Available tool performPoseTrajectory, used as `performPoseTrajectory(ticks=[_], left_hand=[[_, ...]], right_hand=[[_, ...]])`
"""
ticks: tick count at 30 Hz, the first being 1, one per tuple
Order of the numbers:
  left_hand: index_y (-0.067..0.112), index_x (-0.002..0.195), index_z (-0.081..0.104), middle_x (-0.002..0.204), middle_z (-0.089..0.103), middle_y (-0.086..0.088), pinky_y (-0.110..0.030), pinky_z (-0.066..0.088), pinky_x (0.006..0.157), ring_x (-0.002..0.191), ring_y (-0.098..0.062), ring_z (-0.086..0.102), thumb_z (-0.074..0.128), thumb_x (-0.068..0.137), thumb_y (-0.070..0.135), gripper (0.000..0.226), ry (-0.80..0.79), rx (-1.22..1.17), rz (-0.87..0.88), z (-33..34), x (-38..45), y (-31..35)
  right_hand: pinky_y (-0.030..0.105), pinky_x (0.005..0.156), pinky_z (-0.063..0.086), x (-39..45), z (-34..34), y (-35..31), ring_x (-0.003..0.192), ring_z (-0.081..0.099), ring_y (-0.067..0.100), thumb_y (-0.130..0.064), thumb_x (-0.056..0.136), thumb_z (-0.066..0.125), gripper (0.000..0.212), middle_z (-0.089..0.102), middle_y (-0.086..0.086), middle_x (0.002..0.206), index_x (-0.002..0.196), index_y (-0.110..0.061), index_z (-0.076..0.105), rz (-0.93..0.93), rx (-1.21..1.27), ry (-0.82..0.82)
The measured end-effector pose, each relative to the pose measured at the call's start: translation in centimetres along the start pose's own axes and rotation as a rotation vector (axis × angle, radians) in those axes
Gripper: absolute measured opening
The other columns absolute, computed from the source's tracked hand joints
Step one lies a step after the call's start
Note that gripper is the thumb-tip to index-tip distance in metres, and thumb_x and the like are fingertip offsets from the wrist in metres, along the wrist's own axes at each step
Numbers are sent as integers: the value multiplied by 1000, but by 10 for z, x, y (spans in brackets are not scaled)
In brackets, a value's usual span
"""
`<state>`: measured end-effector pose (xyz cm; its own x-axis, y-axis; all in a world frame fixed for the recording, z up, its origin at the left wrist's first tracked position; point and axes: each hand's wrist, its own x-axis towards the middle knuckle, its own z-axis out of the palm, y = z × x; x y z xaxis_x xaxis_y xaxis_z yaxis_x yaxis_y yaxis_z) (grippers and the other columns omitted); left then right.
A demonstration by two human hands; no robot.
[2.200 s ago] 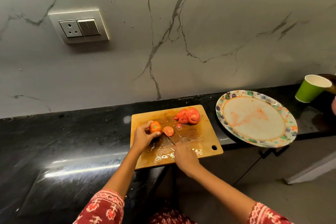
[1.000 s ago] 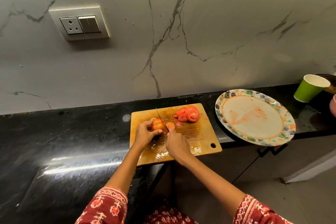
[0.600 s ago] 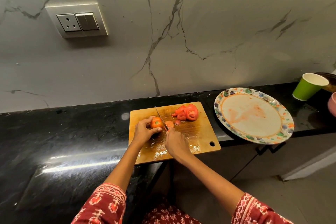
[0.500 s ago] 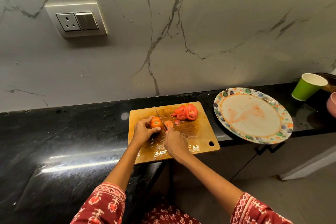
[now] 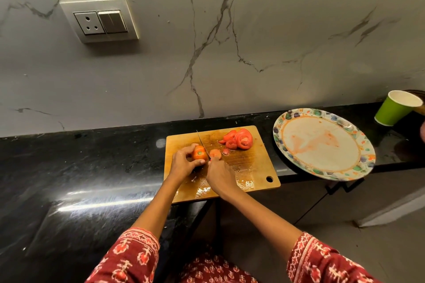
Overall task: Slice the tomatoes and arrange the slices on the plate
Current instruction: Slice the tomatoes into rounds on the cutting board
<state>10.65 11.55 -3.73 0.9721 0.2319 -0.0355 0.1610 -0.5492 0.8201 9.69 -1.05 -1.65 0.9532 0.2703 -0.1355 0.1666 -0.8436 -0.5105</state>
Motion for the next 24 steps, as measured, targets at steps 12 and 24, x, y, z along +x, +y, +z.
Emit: performPoseTrajectory(ticks=[12, 24], left_hand=[[4, 132, 48, 135, 48, -13, -26, 37, 98, 125, -23, 44, 74, 76, 15, 63, -35, 29, 40, 0, 7, -12], [6, 131, 50, 128, 49, -12, -22, 37, 92, 120, -24, 46, 74, 76, 15, 61, -32, 39, 25, -4, 12, -17]], right_hand=[[35, 69, 39, 0, 4, 13, 100, 61, 36, -10, 99, 34, 28, 64, 20, 106, 125, -2, 42, -77, -92, 6], [34, 72, 39, 14, 5, 4, 105, 58, 35, -12, 99, 38, 26, 60, 20, 114, 122, -3, 46, -38, -18, -59]])
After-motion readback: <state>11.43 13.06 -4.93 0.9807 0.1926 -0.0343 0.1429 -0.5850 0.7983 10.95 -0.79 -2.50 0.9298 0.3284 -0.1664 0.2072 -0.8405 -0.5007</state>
